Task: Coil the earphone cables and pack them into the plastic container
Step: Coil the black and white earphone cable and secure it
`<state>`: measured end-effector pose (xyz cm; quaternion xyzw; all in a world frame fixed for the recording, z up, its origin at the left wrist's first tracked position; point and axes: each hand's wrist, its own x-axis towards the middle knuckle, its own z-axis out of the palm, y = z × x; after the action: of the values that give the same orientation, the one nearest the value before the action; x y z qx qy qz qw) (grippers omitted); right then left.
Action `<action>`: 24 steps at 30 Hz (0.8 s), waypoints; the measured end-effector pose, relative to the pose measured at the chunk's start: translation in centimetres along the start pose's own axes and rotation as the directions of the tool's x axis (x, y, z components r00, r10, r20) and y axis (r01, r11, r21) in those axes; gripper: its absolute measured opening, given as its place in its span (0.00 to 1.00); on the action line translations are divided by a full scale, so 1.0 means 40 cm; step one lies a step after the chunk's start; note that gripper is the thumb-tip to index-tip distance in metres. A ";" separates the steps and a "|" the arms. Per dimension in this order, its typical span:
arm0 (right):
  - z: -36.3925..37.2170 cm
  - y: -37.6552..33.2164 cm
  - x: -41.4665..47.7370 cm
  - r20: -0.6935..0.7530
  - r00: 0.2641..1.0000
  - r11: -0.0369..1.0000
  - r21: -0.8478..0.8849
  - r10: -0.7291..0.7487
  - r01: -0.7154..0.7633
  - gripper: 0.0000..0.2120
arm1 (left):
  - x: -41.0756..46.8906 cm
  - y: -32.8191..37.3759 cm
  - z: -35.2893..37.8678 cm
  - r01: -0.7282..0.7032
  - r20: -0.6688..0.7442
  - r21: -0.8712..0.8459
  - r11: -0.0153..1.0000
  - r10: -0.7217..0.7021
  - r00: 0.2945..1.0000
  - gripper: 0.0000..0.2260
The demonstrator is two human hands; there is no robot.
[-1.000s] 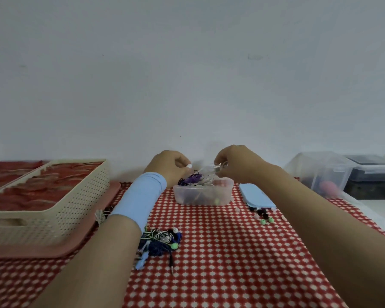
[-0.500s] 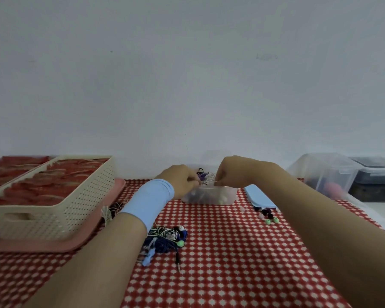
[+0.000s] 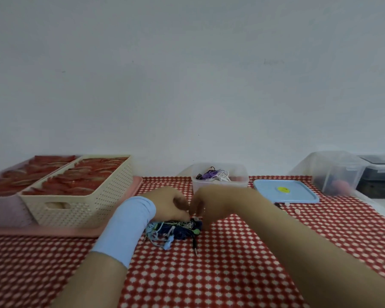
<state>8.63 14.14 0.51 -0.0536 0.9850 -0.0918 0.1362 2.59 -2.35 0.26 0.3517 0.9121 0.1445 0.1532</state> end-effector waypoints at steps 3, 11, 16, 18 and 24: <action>0.049 -0.009 0.005 -0.086 0.996 1.000 0.010 -0.006 0.007 0.23 | -0.006 -0.025 0.016 0.050 0.052 0.035 0.998 -0.052 0.997 0.23; 0.035 0.035 -0.013 -0.288 0.955 0.972 0.234 0.072 -0.003 0.10 | 0.013 -0.037 0.027 -0.060 -0.090 -0.104 0.993 0.051 0.995 0.05; 0.014 0.060 -0.029 -0.254 0.966 0.964 0.266 0.056 0.014 0.15 | 0.021 -0.014 0.027 -0.128 -0.219 -0.138 0.982 0.096 0.971 0.19; 0.025 0.066 -0.025 -0.251 0.968 0.931 0.357 0.011 0.082 0.13 | 0.022 -0.008 0.030 -0.133 -0.243 -0.182 0.974 0.087 0.966 0.20; 0.034 0.087 -0.033 -0.351 0.932 0.727 0.664 0.096 0.174 0.09 | 0.024 0.000 0.034 -0.119 -0.229 -0.427 0.897 0.021 0.973 0.21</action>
<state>9.98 17.50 -1.11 -0.0029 0.8874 -0.4594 -0.0391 2.43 -1.50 -1.16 0.3231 0.8542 0.3889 0.1218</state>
